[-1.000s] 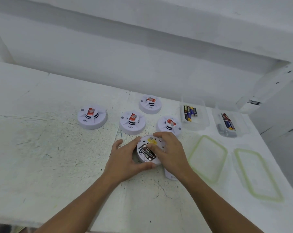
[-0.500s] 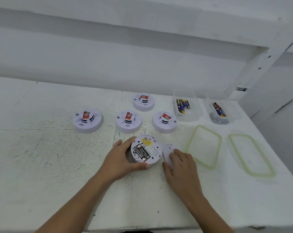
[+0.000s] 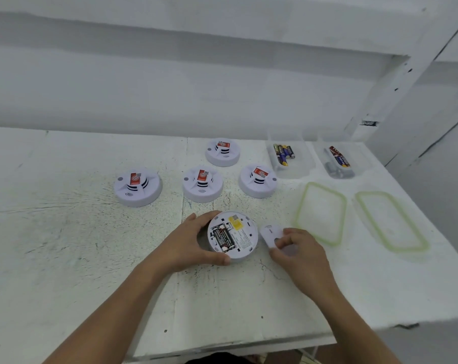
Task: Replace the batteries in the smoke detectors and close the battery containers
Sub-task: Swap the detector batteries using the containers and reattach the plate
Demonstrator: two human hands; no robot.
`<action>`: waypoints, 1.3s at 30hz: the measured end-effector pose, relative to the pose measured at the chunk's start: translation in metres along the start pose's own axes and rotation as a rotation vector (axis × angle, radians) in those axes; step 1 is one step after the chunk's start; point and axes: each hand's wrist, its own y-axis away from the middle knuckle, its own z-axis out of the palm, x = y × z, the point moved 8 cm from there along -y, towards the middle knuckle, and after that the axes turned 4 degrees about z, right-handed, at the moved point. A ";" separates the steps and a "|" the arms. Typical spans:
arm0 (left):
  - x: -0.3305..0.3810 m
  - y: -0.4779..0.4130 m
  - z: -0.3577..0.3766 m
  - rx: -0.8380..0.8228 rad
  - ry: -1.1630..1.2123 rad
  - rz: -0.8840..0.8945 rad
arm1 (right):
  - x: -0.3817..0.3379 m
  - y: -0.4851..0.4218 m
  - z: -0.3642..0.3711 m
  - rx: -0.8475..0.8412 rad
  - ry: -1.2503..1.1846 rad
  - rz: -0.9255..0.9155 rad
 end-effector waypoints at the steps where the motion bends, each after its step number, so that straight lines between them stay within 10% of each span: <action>1: 0.000 0.000 0.000 -0.016 0.005 0.004 | 0.002 0.001 -0.001 -0.020 -0.081 0.039; 8: 0.004 0.002 0.003 -0.075 0.004 0.048 | -0.028 -0.008 -0.004 -0.162 -0.413 0.042; 21: 0.017 0.003 -0.003 -0.032 0.042 0.112 | -0.105 -0.005 0.040 -0.548 0.391 -0.628; 39: 0.020 0.005 -0.004 -0.041 0.016 0.074 | -0.111 -0.004 0.049 -0.683 0.534 -0.725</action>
